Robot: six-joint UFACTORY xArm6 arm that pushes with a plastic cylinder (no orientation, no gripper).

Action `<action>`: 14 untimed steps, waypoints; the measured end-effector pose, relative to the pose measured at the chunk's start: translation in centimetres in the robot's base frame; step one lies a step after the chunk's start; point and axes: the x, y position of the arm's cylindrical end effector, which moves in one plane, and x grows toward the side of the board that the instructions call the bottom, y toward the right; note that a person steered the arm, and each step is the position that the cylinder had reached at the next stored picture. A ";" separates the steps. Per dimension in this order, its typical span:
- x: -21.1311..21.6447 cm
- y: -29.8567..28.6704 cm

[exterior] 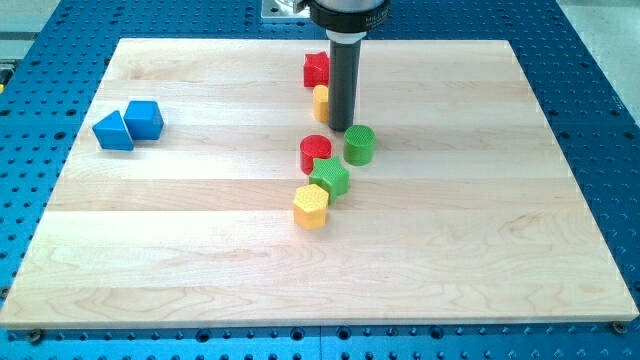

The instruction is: Push the heart above the red circle

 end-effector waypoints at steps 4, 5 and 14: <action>-11.0 4.0; -11.6 0.8; -9.2 -1.2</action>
